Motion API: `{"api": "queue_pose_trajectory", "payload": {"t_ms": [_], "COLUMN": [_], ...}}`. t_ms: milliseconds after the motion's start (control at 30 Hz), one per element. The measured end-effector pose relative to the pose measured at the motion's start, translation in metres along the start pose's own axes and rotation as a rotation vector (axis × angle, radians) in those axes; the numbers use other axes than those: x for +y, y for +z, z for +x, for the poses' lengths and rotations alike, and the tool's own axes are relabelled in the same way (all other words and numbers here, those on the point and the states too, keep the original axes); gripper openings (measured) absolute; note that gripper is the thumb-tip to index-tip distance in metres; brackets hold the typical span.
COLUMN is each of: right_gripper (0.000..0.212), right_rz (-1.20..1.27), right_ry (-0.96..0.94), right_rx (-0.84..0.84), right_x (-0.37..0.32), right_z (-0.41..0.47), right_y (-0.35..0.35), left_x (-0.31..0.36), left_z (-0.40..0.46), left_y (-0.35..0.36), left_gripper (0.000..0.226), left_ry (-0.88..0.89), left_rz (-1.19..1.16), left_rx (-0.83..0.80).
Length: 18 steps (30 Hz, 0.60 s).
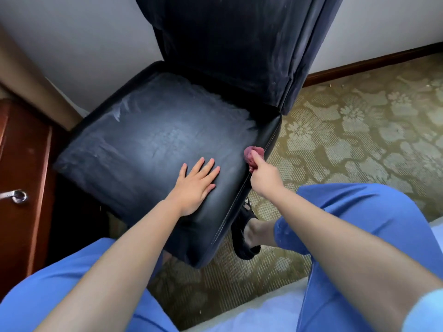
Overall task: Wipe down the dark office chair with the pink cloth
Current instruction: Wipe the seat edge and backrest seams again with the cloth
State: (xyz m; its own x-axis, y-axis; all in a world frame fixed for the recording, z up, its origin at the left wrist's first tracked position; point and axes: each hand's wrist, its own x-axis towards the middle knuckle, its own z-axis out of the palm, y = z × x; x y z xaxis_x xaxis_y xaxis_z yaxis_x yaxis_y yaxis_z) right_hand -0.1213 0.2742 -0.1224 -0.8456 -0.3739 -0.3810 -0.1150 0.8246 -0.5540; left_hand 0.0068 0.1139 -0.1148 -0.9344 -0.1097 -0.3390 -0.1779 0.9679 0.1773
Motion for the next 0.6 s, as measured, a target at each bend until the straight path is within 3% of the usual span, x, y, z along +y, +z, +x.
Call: {"api": "queue_pose_trajectory", "payload": {"t_ms": [200, 367, 600], "right_gripper": [0.06, 0.062, 0.062], "right_rz": [-0.024, -0.195, -0.312], "right_ry": [-0.179, -0.291, -0.44], "right_rx": [-0.067, -0.212, -0.293], "right_x": [-0.001, -0.006, -0.023], "right_z": [-0.096, -0.132, -0.165], "right_y": [0.058, 0.071, 0.088], "left_x": [-0.002, -0.003, -0.003], "left_z": [0.001, -0.007, -0.026], "left_y": [0.003, -0.001, -0.001], "left_gripper": [0.052, 0.051, 0.047], "left_ry": [-0.014, -0.04, -0.262], "left_rz": [0.024, 0.075, 0.065], "left_rx": [0.019, 0.028, -0.042]}}
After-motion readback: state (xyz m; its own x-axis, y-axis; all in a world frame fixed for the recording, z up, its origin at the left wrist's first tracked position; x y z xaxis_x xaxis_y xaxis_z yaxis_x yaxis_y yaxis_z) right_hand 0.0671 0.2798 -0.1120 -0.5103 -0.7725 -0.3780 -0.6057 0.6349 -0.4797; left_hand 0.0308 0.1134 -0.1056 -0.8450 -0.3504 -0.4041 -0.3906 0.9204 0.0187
